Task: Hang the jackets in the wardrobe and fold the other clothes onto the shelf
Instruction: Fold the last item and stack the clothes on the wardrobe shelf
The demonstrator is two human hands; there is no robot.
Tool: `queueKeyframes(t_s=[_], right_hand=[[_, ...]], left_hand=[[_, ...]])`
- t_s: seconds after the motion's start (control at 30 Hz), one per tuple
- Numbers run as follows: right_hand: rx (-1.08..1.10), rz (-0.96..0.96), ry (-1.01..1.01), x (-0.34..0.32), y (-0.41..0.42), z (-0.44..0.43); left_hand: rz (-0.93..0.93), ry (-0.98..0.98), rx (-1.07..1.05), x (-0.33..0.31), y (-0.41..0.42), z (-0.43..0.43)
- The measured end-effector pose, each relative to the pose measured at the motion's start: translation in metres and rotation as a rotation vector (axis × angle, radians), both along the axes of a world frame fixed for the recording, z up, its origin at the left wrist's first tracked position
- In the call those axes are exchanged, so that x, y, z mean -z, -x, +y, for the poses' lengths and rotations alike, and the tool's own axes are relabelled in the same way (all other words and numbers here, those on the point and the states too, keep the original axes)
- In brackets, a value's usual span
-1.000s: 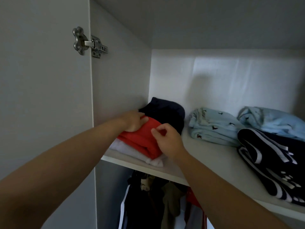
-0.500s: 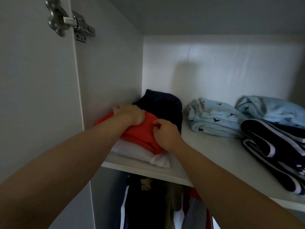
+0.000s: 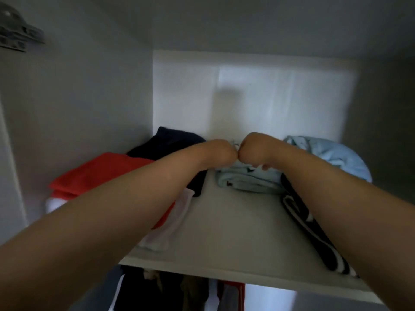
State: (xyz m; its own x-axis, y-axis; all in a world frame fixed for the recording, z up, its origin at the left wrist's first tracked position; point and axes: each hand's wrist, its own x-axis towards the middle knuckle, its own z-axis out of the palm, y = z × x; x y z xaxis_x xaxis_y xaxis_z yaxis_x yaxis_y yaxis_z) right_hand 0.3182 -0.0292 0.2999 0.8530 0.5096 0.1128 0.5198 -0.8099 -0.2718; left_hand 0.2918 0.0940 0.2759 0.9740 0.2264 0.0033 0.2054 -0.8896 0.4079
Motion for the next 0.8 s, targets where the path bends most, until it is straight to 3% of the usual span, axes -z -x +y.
queueKeyframes(t_s=[0.07,0.2,0.33,0.47,0.6,0.8], right_hand=[[0.118,0.017,0.198,-0.014,-0.017,-0.043],[0.335,-0.069,0.295,-0.021,-0.029,-0.132],[0.449,-0.019,0.412,0.004,-0.027,-0.192],[0.438,0.019,0.292,0.037,-0.02,-0.217],[0.335,0.057,0.142,0.078,-0.003,-0.223],[0.295,0.084,0.134,0.089,0.001,-0.229]], left_hand=[[-0.032,0.104,0.091,0.006,-0.022,-0.035],[-0.143,0.014,0.272,0.011,-0.059,-0.112],[-0.191,-0.027,0.419,0.011,-0.085,-0.157],[-0.21,-0.064,0.564,0.018,-0.107,-0.181],[0.071,-0.314,0.755,0.05,-0.113,-0.189],[0.183,-0.522,0.782,0.053,-0.091,-0.187]])
